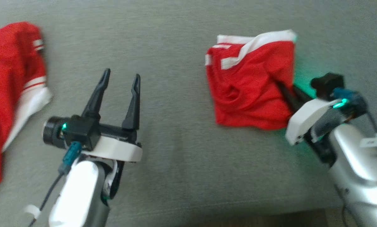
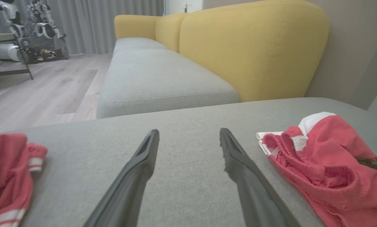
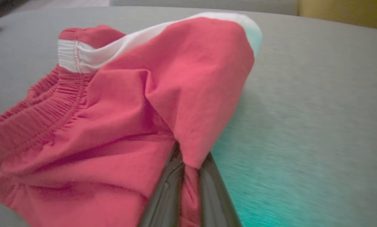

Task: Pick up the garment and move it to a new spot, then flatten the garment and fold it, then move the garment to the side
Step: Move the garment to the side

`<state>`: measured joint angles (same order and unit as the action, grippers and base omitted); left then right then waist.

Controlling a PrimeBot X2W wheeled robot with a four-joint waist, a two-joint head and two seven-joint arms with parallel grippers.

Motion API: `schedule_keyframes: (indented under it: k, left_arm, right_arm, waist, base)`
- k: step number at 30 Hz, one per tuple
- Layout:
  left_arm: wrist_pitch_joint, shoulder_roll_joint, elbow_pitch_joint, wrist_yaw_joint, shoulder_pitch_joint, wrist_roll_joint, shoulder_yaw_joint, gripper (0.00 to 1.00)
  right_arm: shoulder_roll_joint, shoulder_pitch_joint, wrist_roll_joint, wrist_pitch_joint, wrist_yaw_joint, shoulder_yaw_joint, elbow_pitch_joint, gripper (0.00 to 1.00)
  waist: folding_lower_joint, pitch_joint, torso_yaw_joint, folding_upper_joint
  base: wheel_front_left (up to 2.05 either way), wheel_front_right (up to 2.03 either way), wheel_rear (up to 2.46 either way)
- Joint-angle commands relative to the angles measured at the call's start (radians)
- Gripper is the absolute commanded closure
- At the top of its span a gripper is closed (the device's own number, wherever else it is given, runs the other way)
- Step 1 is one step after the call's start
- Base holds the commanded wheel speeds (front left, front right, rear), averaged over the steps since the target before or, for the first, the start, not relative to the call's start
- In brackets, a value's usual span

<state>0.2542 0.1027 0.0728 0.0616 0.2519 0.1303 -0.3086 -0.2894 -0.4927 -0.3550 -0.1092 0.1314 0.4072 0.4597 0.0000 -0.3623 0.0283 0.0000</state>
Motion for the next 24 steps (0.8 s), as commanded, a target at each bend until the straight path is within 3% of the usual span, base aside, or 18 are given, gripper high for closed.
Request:
schedule_keyframes:
  k: [1,11,24]
  left_arm:
    - [0.008,0.027,-0.039,-0.002,0.045,-0.013,0.039,0.0]
    - [-0.023,0.068,-0.067,-0.017,0.115,-0.04,0.028,0.0]
    - [-0.081,0.107,-0.142,-0.034,0.207,-0.075,0.004,0.0]
  right_arm:
    - [-0.033,-0.03,0.012,-0.006,-0.001,-0.01,-0.041,1.0]
    - [-0.12,-0.175,0.017,0.007,-0.001,-0.128,-0.019,1.0]
    - [-0.179,-0.485,-0.003,0.12,-0.001,-0.208,0.296,1.0]
  waist:
    - [0.0,-0.033,0.067,0.0]
    - [0.0,-0.119,0.184,0.0]
    - [0.0,-0.249,0.187,0.0]
  base:
    - [0.0,0.0,0.0]
    - [0.0,0.0,0.0]
    - [0.0,0.0,0.0]
